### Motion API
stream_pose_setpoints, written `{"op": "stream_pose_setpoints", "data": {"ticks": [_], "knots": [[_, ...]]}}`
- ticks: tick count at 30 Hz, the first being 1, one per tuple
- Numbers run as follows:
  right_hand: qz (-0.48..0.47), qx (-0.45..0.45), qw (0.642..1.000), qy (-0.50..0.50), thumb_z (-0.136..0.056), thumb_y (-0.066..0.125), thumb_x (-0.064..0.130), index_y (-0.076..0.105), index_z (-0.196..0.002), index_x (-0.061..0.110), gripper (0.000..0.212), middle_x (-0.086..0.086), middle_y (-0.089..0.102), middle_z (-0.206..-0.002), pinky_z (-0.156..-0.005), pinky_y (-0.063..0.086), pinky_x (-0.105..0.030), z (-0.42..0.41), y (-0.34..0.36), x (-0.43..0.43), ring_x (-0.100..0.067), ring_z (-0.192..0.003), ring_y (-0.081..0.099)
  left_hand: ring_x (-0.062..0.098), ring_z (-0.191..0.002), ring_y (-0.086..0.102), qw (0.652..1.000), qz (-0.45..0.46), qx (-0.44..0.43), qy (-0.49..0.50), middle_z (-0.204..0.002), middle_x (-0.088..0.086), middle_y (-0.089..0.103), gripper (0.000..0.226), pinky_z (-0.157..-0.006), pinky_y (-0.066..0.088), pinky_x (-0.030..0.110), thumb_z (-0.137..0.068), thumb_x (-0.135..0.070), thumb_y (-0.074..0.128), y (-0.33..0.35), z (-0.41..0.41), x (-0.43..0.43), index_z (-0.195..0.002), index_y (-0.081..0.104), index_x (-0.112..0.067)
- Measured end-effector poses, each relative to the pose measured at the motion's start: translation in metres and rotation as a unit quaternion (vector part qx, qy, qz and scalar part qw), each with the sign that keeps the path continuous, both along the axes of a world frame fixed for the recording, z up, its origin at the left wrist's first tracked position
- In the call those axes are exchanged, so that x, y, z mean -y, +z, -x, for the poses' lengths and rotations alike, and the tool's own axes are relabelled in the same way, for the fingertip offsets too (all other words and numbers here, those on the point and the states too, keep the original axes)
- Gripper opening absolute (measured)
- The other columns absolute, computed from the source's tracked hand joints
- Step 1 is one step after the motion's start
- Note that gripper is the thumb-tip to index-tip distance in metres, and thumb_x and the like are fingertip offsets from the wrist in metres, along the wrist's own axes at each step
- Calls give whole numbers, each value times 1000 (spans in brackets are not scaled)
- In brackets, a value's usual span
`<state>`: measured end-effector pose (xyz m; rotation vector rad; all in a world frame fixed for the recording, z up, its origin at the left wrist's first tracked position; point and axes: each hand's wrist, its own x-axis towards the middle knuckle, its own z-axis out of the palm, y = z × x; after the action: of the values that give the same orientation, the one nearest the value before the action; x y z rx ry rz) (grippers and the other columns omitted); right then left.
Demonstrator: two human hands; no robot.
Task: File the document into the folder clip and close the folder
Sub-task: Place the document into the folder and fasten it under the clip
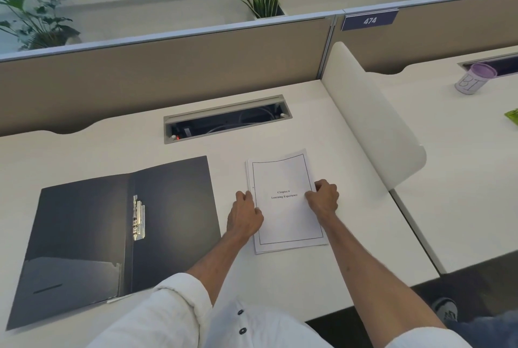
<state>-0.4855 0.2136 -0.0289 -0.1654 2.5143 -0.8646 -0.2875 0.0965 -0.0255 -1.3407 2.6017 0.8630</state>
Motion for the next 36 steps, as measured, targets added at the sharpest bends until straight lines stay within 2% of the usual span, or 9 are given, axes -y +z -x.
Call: {"op": "stream_pose_setpoints", "data": {"ticks": [5, 8, 11, 17, 21, 25, 28, 33, 36], "knots": [[62, 32, 998, -1, -86, 64, 13, 53, -129, 23, 45, -6, 65, -116, -80, 49, -37, -3, 9, -5, -33, -97, 65, 32, -87, 48, 1000, 2, 8, -3, -126, 16, 45, 24, -74, 43, 41, -102, -15, 49, 0, 1, 1, -121, 49, -1], [66, 77, 994, -43, -90, 66, 14, 49, -134, 14, 47, -8, 57, -117, -81, 46, -35, -5, 11, -5, -32, -98, 60, 32, -87, 48, 1000, 7, 9, -7, -127, 16, 45, 26, -75, 43, 41, -102, -15, 49, -1, 1, 1, -123, 49, 0], [60, 82, 993, -63, -87, 66, 10, 65, -113, 3, 27, -15, 72, -112, -76, 52, -37, -4, 5, -7, -32, -88, 62, 32, -88, 48, 1000, 6, 5, -6, -129, 16, 45, 29, -76, 44, 41, -102, -15, 49, -1, 0, 2, -126, 49, 1], [60, 39, 997, 0, -84, 61, 16, 64, -106, 24, 24, 1, 77, -96, -63, 41, -31, -9, 18, -13, -29, -84, 67, 36, -85, 49, 1000, -30, -5, -3, -127, 16, 45, 23, -76, 45, 41, -101, -13, 47, 1, -2, 5, -119, 50, 1], [107, 4, 994, 24, -85, 63, 20, 60, -95, 25, 11, 7, 76, -76, -64, 43, -33, -18, 24, -18, -27, -75, 65, 36, -86, 55, 996, -75, -38, 32, -124, 15, 50, 13, -90, 55, 48, -100, -15, 48, 4, -9, 16, -105, 52, -4], [228, 44, 973, 16, -88, 69, 18, 64, -90, 25, 9, -2, 80, -79, -71, 53, -37, -27, 30, -19, -24, -67, 66, 35, -126, 62, 986, -113, -86, 93, -144, 14, 52, 47, -105, 51, 44, -104, -23, 55, 7, -22, 29, -148, 52, -6], [297, 94, 950, 9, -90, 71, 11, 65, -94, 16, 9, -17, 80, -89, -69, 56, -39, -39, 40, -12, -24, -69, 67, 30, -133, 60, 968, -153, -133, 146, -149, 13, 56, 57, -109, 49, 41, -105, -25, 58, 9, -37, 38, -157, 46, -6], [330, 134, 934, 12, -92, 71, 3, 63, -101, 5, 11, -16, 82, -93, -63, 58, -33, -72, 51, 18, -23, -66, 69, 29, -101, 72, 933, -173, -224, 222, -105, 7, 77, 16, -99, 60, 51, -103, -20, 59, 14, -79, 58, -111, 71, -13], [328, 153, 932, 30, -92, 71, 2, 63, -100, 5, 12, -13, 81, -88, -62, 56, -32, -97, 49, 41, -23, -64, 67, 25, -107, 71, 931, -140, -207, 265, -112, 1, 77, 22, -100, 58, 41, -103, -19, 61, 18, -110, 71, -121, 72, -12]]}}
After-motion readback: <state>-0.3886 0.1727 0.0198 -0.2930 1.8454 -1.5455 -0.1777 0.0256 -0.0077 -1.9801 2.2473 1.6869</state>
